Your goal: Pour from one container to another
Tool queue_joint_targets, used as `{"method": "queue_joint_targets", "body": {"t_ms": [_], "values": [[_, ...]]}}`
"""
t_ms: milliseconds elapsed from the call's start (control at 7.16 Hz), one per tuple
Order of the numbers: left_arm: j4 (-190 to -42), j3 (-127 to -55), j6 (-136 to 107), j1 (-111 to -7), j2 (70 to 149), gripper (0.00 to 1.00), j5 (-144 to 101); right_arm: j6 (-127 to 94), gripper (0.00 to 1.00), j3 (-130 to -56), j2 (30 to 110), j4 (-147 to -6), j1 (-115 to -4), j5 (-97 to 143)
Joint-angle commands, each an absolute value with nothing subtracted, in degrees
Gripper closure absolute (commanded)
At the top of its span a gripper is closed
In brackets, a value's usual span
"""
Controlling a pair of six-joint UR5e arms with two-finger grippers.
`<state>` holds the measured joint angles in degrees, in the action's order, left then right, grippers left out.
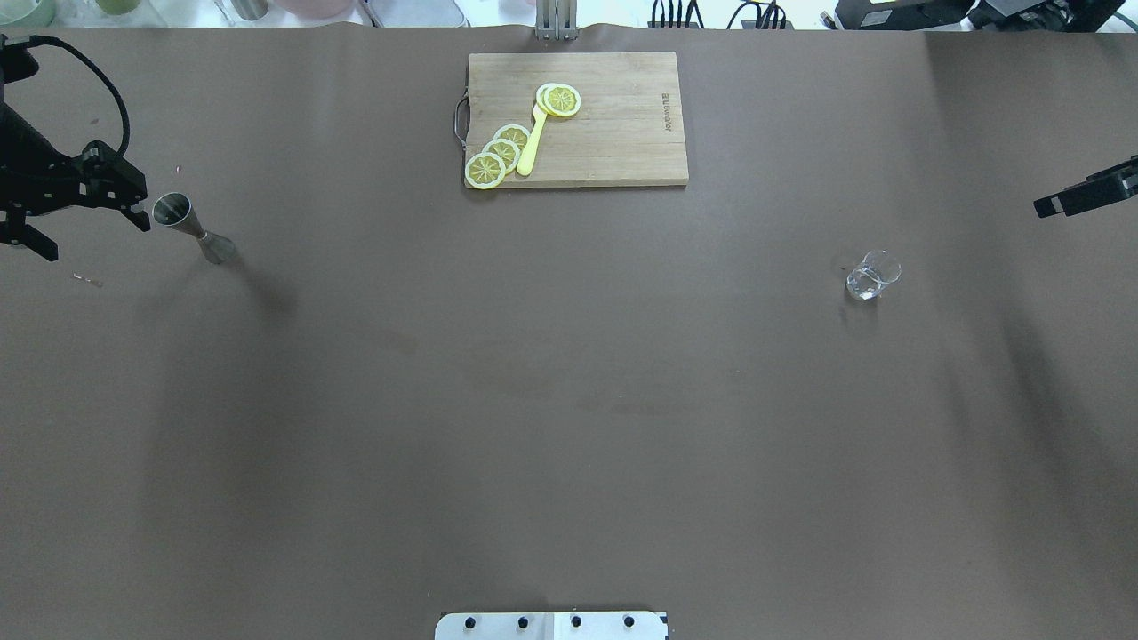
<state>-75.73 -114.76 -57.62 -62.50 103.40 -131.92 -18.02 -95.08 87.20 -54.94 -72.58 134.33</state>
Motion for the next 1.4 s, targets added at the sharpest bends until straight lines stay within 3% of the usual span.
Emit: {"method": "queue_joint_targets", "body": {"t_ms": [0, 419, 838, 1257], "values": [[-86.68, -117.84, -66.04, -58.3, 97.33, 0.01, -127.22, -28.41, 0.0, -98.08, 87.19, -48.22, -66.57, 127.21], [-93.13, -122.96, -69.43, -46.27, 91.95, 0.01, -108.52, -34.1, 0.0, -98.26, 89.02, -33.62, -60.04, 119.98], [-104.21, -121.47, -70.84, -41.07, 86.93, 0.01, -99.61, -33.49, 0.0, -98.17, 97.61, -13.51, -55.91, 119.27], [-113.97, -120.59, -82.23, -28.88, 85.0, 0.01, -81.65, -23.4, 0.0, -95.55, 100.46, -6.96, -54.84, 119.62]]}}
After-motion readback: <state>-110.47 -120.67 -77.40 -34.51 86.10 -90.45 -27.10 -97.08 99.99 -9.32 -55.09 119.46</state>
